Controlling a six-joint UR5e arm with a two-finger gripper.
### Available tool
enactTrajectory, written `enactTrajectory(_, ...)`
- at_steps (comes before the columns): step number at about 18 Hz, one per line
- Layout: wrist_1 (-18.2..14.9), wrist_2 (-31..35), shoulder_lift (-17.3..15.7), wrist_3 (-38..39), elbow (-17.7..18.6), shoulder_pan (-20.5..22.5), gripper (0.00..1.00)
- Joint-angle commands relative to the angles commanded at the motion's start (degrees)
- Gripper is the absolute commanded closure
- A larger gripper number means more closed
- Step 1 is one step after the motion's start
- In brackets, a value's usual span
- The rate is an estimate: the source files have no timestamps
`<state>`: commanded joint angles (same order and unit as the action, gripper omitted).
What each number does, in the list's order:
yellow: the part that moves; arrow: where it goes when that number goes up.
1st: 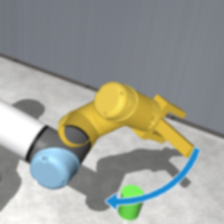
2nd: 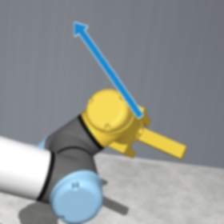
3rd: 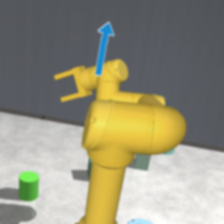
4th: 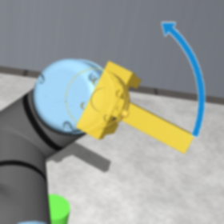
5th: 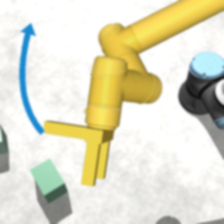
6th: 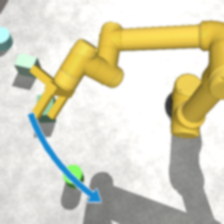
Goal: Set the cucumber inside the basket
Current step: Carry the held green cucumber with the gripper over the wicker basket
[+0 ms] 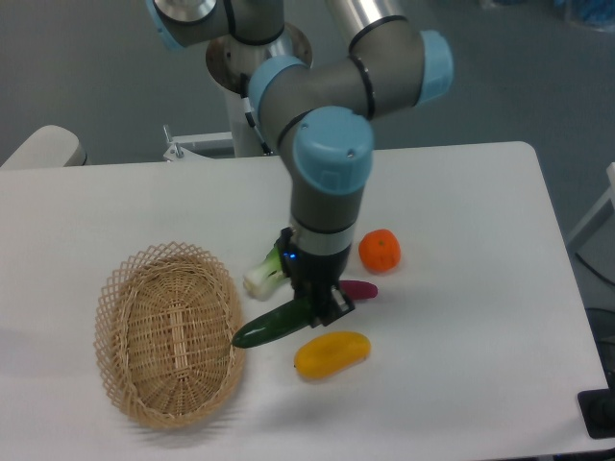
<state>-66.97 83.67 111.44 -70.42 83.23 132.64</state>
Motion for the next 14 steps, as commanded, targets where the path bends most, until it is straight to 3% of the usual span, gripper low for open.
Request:
enactTrajectory(4,0.09,2.19,0.18,11.49,0.53,-3.86,0.78)
enactTrajectory(9,0.70,2.73,0.79,31.37,4.56,-8.09,0.78)
enactTrajectory(14,5.00,3.78,3.25,37.55,6.93,-12.22,0.78)
